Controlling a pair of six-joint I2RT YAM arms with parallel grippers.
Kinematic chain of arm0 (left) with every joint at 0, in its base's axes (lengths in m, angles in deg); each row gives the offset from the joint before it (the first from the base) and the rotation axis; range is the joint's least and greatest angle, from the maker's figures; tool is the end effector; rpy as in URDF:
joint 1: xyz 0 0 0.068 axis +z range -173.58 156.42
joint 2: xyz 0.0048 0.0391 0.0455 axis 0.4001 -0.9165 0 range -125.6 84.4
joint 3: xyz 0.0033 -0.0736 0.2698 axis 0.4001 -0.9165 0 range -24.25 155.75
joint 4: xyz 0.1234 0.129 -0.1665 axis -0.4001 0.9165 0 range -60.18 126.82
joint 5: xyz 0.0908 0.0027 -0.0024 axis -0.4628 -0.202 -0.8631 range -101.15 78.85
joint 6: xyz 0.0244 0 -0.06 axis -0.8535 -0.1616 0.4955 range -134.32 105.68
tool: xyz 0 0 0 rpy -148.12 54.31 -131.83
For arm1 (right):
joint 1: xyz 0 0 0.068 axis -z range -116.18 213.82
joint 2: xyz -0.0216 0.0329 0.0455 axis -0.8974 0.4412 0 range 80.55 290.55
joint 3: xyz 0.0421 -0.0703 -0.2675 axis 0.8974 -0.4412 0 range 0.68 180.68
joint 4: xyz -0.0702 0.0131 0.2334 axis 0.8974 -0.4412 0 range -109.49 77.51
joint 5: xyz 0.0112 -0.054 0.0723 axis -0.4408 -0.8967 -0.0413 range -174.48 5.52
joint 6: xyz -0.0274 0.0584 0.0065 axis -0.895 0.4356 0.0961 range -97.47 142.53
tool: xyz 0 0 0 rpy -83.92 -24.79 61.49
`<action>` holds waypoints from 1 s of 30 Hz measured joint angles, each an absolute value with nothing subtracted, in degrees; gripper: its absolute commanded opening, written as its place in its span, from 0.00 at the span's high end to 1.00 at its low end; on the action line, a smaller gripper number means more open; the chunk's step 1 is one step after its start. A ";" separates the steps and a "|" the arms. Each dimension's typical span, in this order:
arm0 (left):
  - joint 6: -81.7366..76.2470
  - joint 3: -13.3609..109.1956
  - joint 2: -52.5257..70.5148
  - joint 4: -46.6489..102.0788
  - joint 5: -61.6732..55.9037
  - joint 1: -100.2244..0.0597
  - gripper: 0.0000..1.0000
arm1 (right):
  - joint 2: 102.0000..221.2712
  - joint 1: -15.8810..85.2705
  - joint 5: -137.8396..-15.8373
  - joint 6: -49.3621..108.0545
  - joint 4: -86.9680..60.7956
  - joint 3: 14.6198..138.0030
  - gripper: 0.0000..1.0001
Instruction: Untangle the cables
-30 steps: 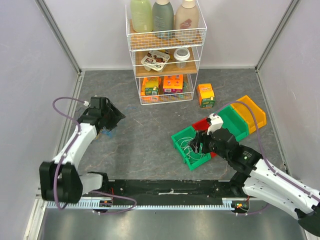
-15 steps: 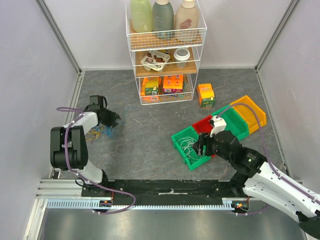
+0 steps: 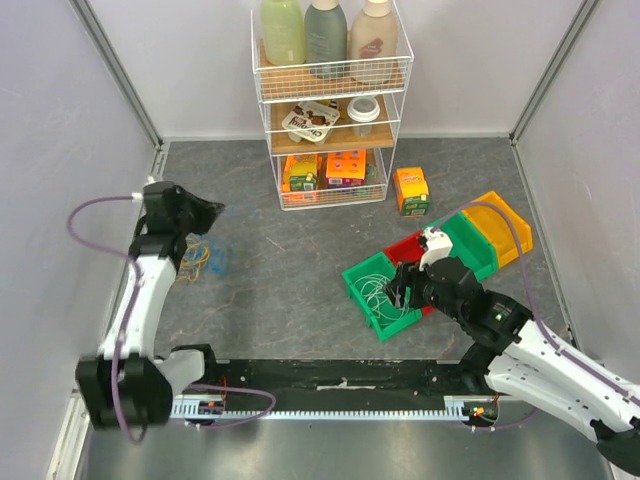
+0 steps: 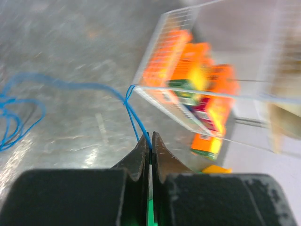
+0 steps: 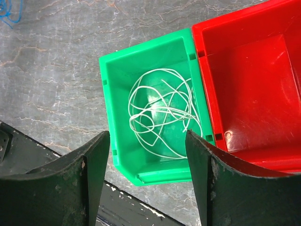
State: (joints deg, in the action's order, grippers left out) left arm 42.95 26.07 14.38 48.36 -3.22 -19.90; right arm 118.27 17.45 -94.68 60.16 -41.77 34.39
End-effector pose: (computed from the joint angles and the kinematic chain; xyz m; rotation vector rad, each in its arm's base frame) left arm 0.2581 0.0098 0.2717 -1.1062 2.0329 -0.6489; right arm 0.1024 0.0944 0.2554 -0.0624 2.2151 0.6525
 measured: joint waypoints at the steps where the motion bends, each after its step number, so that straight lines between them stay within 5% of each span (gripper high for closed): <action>1: 41.84 26.36 19.61 48.47 -2.89 -19.90 0.98 | 118.60 17.45 -94.87 60.03 -41.77 34.48 0.28; 6: 35.19 33.11 35.67 49.46 2.61 -19.79 0.98 | 122.01 17.45 -96.27 58.54 -41.70 35.77 0.28; 14: 30.62 44.26 37.75 46.90 22.52 -19.86 0.98 | 124.08 17.45 -96.23 57.16 -40.61 38.59 0.27; 19: 35.61 33.77 41.13 39.53 29.10 -22.00 0.98 | 123.76 17.45 -94.54 57.01 -38.45 38.19 0.25; 30: 36.46 14.05 37.24 43.67 23.05 -51.77 0.98 | 129.20 13.15 -81.34 50.41 -30.42 40.10 0.16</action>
